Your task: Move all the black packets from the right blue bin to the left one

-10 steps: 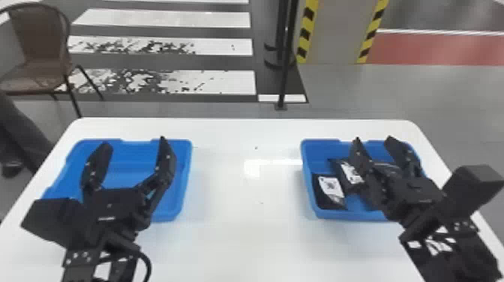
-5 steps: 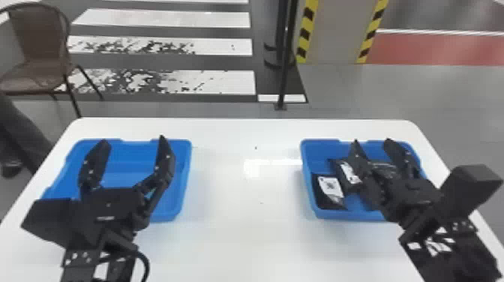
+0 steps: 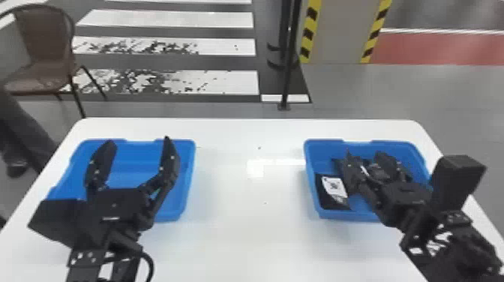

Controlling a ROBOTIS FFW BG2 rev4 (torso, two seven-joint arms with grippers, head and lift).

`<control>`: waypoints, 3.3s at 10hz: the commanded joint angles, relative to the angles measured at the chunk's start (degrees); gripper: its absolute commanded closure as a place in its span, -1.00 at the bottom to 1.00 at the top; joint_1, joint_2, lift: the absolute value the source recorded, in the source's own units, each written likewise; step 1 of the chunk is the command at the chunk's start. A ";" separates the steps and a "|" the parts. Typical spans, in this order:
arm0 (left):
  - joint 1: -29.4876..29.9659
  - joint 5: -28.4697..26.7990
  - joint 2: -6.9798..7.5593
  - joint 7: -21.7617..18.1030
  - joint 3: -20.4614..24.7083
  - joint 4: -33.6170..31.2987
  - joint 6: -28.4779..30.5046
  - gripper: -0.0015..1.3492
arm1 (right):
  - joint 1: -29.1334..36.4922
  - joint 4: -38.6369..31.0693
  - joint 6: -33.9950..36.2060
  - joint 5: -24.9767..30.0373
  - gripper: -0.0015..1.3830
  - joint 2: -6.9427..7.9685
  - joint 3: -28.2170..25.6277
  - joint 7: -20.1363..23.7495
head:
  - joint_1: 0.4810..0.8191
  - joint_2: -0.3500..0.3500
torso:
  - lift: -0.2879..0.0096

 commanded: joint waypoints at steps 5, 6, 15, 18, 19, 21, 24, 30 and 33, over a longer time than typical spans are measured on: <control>-0.03 0.12 0.00 -0.29 0.73 0.84 -2.05 -0.75 | -8.86 3.23 25.37 2.44 -0.27 -0.45 0.00 -1.87 | 0.27 -0.10 | -0.01; -0.03 0.12 -0.09 -0.38 0.95 1.83 -3.74 -0.75 | -9.85 3.37 28.46 1.75 -0.27 -0.53 0.00 -1.96 | 0.27 -0.11 | -0.01; -0.87 -0.57 -0.79 -3.01 2.78 5.48 -9.50 -0.72 | -17.58 5.76 45.34 -6.93 -0.27 -0.80 0.92 -4.86 | 0.27 0.03 | -0.01; -1.01 -0.68 -0.88 -3.01 2.90 5.48 -9.50 -0.72 | -20.53 7.59 45.34 -5.22 -0.27 -0.80 0.92 -6.09 | 0.27 0.05 | -0.01; -1.01 -0.68 -0.88 -3.10 2.90 5.62 -9.50 -0.72 | -22.08 9.41 45.90 -5.22 -0.27 -0.97 0.92 -6.27 | 0.27 0.03 | -0.01; -1.15 -0.91 -0.97 -3.10 2.78 5.62 -9.64 -0.72 | -23.63 10.96 48.57 -5.79 -0.27 -1.24 0.92 -6.62 | 0.27 -0.01 | -0.01; -1.43 -1.03 -0.97 -3.10 2.78 5.76 -9.64 -0.72 | -24.47 12.23 51.95 -7.27 -0.27 -1.24 1.26 -7.85 | 0.27 -0.02 | -0.01; -2.56 -1.37 -0.79 -3.45 2.10 6.75 -9.64 -0.72 | -30.10 19.54 58.13 -11.27 -0.19 -2.73 3.89 -7.85 | 0.27 0.04 | -0.01; -2.56 -1.26 -0.79 -3.45 2.10 6.89 -9.92 -0.72 | -29.11 16.31 58.70 -10.70 0.63 -2.91 4.69 -8.82 | 0.27 0.03 | -0.01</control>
